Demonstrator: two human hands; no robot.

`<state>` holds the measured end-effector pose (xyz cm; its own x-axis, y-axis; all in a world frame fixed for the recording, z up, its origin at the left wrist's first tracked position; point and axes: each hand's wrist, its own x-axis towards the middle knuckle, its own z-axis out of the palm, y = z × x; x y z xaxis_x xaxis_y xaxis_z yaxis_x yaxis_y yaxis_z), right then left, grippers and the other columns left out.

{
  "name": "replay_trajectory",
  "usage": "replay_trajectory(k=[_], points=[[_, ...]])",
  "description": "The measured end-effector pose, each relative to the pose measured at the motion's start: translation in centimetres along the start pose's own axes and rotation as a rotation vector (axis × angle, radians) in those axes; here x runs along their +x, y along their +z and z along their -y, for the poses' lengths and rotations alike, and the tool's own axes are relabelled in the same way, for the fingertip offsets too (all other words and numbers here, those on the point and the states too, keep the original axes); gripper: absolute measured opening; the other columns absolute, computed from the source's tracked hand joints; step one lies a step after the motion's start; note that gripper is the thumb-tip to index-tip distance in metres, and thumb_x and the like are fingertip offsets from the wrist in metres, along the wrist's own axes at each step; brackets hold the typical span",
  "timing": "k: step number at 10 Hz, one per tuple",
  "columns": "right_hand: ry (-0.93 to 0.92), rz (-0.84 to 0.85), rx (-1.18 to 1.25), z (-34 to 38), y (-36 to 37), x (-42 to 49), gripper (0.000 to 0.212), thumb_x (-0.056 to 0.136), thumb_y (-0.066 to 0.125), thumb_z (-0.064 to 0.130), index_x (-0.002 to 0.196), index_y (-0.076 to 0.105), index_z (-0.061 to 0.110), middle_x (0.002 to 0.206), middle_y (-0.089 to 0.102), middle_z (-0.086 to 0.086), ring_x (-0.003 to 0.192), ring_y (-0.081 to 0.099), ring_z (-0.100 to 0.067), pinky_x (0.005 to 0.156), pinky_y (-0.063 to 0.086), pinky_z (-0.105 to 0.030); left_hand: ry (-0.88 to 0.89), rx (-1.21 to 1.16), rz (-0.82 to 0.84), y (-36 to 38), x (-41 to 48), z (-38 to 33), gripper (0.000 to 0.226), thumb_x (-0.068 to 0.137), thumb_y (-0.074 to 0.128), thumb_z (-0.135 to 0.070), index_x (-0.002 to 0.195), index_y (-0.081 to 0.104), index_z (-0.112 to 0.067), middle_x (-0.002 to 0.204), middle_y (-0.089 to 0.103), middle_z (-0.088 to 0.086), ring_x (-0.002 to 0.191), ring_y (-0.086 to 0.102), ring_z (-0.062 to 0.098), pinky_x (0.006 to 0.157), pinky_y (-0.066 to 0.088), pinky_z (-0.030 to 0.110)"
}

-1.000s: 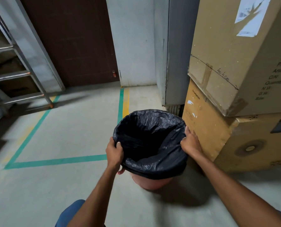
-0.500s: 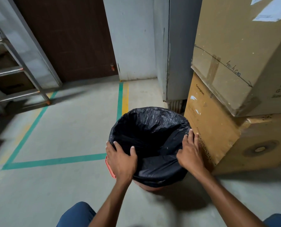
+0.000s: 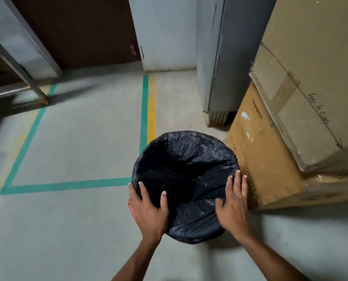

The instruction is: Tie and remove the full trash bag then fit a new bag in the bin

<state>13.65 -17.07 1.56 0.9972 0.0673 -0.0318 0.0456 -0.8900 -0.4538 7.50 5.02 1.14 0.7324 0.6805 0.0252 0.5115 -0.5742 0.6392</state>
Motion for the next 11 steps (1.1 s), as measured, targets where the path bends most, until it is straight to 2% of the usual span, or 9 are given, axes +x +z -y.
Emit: replay_trajectory(k=[1,3,4,5,6,7,8,10,11], points=[[0.002,0.07,-0.087,0.1,-0.2,0.3,0.086,0.079,0.057,0.032,0.152,0.036,-0.009,0.168,0.008,-0.024,0.156,0.001,-0.041,0.125,0.016,-0.055,-0.014,0.026,0.049,-0.5,0.0,-0.5,0.089,0.09,0.05,-0.061,0.155,0.035,-0.002,0.165,0.019,0.026,0.153,0.021,0.04,0.123,0.024,0.055],[-0.012,0.118,-0.183,-0.5,0.5,0.9,0.089,0.079,0.05,0.045,0.151,0.039,-0.006,0.168,0.008,-0.026,0.156,-0.001,-0.043,0.125,0.014,-0.056,0.037,0.159,0.093,0.0,0.5,0.3,0.096,0.091,0.042,-0.07,0.16,0.023,-0.006,0.168,0.007,0.024,0.157,0.006,0.037,0.127,0.015,0.052],[-0.021,0.202,-0.255,-0.6,0.3,0.9,0.091,0.083,0.05,0.052,0.154,0.037,-0.002,0.167,0.003,-0.028,0.155,-0.004,-0.046,0.125,0.012,-0.058,0.04,0.281,0.173,-0.4,0.7,0.0,0.103,0.088,0.034,-0.079,0.161,0.022,-0.007,0.169,0.003,0.024,0.157,-0.001,0.037,0.126,0.011,0.052],[0.024,0.392,-0.344,0.8,-2.6,1.2,0.091,0.096,0.043,0.062,0.164,0.009,0.012,0.166,-0.02,-0.025,0.154,-0.018,-0.044,0.122,0.0,-0.066,-0.007,0.382,0.42,-3.1,1.5,-1.7,0.109,0.083,0.022,-0.089,0.164,0.008,-0.018,0.168,-0.016,0.021,0.156,-0.017,0.035,0.126,-0.001,0.056],[0.043,0.32,-0.34,3.8,-7.9,0.7,0.076,0.101,0.019,0.06,0.164,0.014,0.016,0.169,-0.002,-0.021,0.157,0.0,-0.037,0.121,-0.002,-0.067,0.158,0.452,0.412,-8.1,2.4,-4.3,0.096,0.089,0.022,-0.084,0.164,0.008,-0.025,0.169,-0.018,0.013,0.156,-0.022,0.029,0.125,-0.011,0.053],[-0.103,0.246,-0.39,7.8,-14.7,-1.1,0.078,0.1,0.009,0.055,0.161,0.024,0.01,0.169,0.015,-0.019,0.157,0.013,-0.036,0.124,0.002,-0.063,0.324,0.437,0.327,-14.2,1.9,-8.6,0.094,0.09,0.021,-0.08,0.162,0.021,-0.02,0.172,-0.004,0.01,0.158,-0.014,0.025,0.127,-0.007,0.051],[-0.165,0.262,-0.383,12.4,-22.0,-3.2,0.081,0.098,0.004,0.053,0.161,0.019,0.005,0.169,0.011,-0.02,0.157,0.009,-0.034,0.126,0.007,-0.057,0.386,0.466,0.355,-20.6,0.7,-13.6,0.093,0.093,0.024,-0.076,0.162,0.022,-0.014,0.171,0.0,0.011,0.158,-0.009,0.026,0.128,-0.002,0.053],[-0.188,0.268,-0.431,19.6,-35.5,-7.7,0.083,0.094,-0.009,0.054,0.162,-0.003,0.007,0.169,-0.007,-0.019,0.157,-0.01,-0.032,0.127,-0.005,-0.053,0.426,0.535,0.379,-33.2,-2.7,-22.9,0.087,0.098,0.019,-0.071,0.163,0.01,-0.014,0.17,-0.007,0.008,0.157,-0.013,0.027,0.127,-0.003,0.051],[-0.188,0.192,-0.379,22.2,-40.9,-9.4,0.082,0.097,-0.004,0.055,0.162,0.003,0.006,0.169,-0.004,-0.02,0.157,-0.007,-0.035,0.127,-0.003,-0.054,0.444,0.489,0.352,-37.4,-4.5,-27.0,0.09,0.096,0.018,-0.072,0.163,0.011,-0.013,0.17,-0.008,0.008,0.157,-0.013,0.027,0.127,-0.006,0.05]])
